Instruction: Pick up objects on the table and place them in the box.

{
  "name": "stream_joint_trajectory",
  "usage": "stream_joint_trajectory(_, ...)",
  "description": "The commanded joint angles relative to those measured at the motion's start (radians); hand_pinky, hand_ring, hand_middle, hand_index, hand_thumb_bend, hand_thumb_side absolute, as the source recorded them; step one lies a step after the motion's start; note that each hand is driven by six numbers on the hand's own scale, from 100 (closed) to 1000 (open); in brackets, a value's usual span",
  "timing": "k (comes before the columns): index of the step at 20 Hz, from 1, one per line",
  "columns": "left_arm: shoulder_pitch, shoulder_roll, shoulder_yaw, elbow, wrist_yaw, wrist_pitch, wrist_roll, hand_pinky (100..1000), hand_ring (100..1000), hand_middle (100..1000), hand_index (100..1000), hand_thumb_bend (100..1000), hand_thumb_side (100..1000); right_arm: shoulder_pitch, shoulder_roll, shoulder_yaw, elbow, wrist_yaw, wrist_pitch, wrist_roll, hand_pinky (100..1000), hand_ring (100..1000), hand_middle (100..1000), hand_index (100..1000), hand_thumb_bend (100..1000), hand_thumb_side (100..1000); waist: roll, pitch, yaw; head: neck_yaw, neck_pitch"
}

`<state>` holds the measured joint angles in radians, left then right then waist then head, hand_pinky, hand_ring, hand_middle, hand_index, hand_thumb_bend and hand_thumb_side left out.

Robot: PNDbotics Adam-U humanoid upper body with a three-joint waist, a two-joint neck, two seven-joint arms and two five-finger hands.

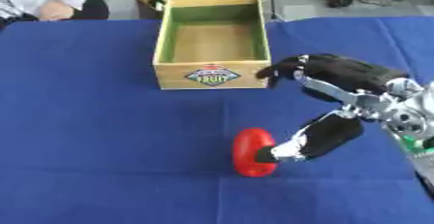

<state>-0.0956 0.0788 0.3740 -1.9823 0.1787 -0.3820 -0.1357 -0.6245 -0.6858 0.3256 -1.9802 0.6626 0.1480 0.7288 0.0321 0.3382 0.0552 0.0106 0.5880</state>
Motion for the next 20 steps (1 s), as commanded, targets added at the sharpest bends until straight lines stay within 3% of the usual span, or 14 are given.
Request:
stream_joint_trajectory(1, -0.007, 0.018, -0.001, -0.018, -0.004, 0.002, -0.002, 332, 361, 491, 781, 380, 681, -0.008, -0.018, 0.007, -0.006, 0.030, -0.003, 0.009, 903, 950, 743, 938, 677, 637, -0.002, -0.015, 0.002, -0.003, -0.001)
stream_joint_trajectory(10, -0.009, 0.015, -0.003, -0.018, -0.004, 0.004, -0.006, 331, 361, 490, 780, 380, 679, -0.011, -0.005, 0.058, 0.025, 0.088, -0.026, 0.029, 886, 938, 746, 933, 661, 624, -0.003, -0.011, 0.004, -0.007, -0.005)
stream_joint_trajectory(20, -0.009, 0.010, -0.005, -0.018, -0.003, 0.005, -0.012, 329, 360, 489, 779, 382, 679, -0.008, 0.026, 0.088, 0.106, 0.184, -0.050, -0.021, 875, 932, 759, 928, 637, 636, -0.001, -0.006, 0.013, -0.015, -0.016)
